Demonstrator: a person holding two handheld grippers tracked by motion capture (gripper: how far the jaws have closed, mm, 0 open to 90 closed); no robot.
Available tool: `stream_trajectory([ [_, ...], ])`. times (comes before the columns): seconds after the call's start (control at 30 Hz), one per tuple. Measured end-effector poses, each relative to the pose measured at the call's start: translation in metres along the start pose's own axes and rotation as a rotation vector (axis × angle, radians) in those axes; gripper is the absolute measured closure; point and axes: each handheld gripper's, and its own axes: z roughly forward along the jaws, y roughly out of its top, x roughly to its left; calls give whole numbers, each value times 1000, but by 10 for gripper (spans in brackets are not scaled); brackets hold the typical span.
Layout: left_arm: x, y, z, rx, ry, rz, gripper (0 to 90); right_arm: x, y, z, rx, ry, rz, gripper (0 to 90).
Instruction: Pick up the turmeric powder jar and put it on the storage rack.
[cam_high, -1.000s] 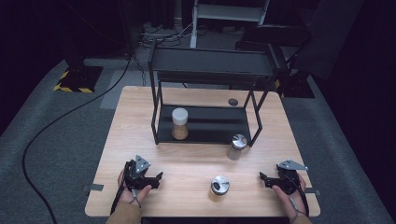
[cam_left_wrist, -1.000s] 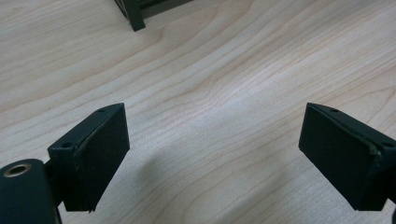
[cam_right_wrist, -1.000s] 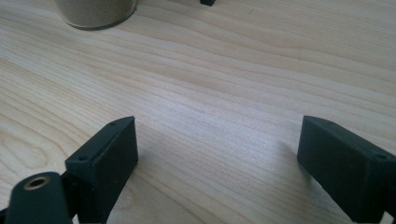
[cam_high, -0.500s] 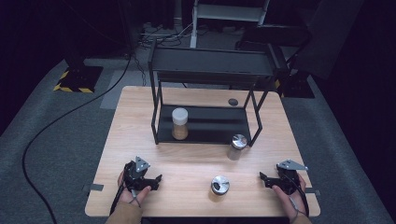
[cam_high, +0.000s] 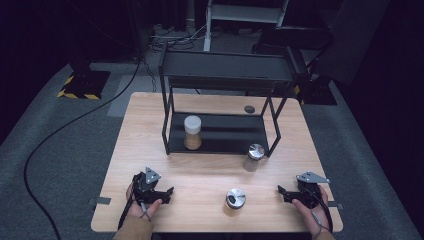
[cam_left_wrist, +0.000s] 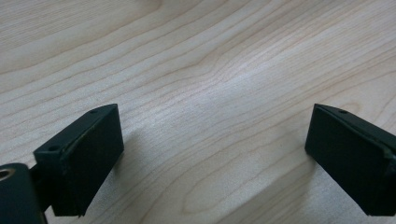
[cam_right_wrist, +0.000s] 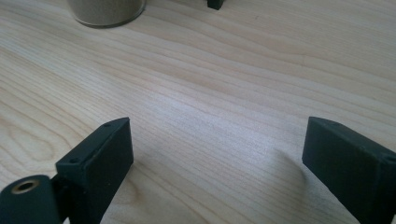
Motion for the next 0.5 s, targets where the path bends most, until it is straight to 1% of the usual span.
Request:
stream_trajectory([
  [0.1,0,1,1,2,-1,0,20,0,1,-5,-13,3,10,89],
  [0.13,1,2,2,4,-2,-1,13,0,2,-9,-28,4,14,89],
  [0.17,1,2,2,4,-2,-1,11,0,2,-9,-28,4,14,89],
  [0.33,0,2,2,5,0,-4,4,3,9,-21,-58,7,26,89],
  [0.43,0,2,2,6,0,-4,4,5,11,-25,-67,10,27,89],
  [0.5,0,2,2,5,0,-3,4,10,17,-29,-73,10,16,89],
])
